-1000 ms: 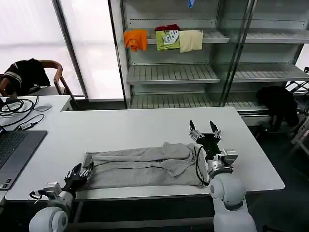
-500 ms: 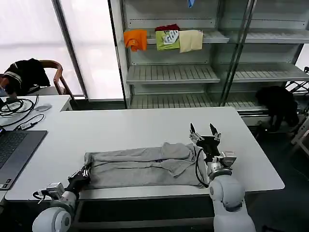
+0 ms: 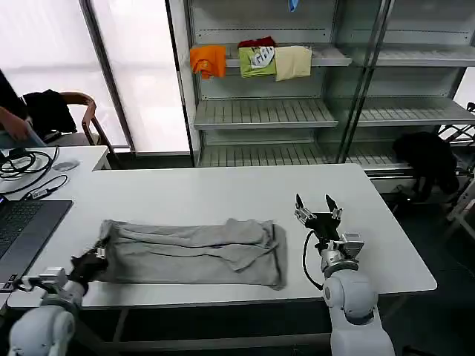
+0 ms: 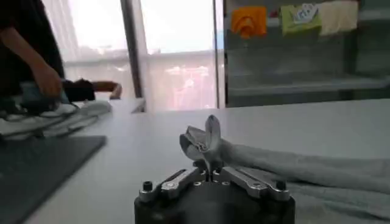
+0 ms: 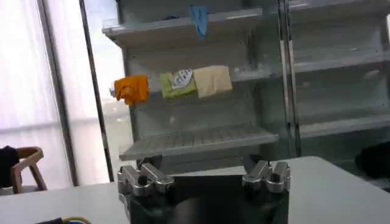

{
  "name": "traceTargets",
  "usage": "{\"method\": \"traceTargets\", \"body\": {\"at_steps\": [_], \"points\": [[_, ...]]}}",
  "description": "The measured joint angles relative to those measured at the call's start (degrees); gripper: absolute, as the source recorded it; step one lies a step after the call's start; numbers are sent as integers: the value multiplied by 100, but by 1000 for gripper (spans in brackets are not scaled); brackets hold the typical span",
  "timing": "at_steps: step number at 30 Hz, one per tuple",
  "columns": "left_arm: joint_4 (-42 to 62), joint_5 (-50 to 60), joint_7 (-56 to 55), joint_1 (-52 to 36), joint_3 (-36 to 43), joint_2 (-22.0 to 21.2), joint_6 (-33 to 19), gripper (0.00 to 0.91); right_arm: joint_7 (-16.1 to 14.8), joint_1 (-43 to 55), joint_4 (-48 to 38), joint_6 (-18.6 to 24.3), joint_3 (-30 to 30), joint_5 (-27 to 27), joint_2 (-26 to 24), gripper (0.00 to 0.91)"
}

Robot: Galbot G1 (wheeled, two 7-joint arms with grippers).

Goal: Fold and organize the clothes.

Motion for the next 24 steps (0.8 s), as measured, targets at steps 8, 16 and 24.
{"method": "traceTargets", "body": {"at_steps": [8,16,24], "points": [[290,576,407,-120,-717,956,3,0,34,-1,-216,48,-30,-103,84,907],[-286,171,351,-129,-714,1040,413,10,50,-57,-384,50,51,-142,20,907],[-962,-67,183,-239,52,617,668,0,30,-149,-433,77,119,-166,-2,907]]}}
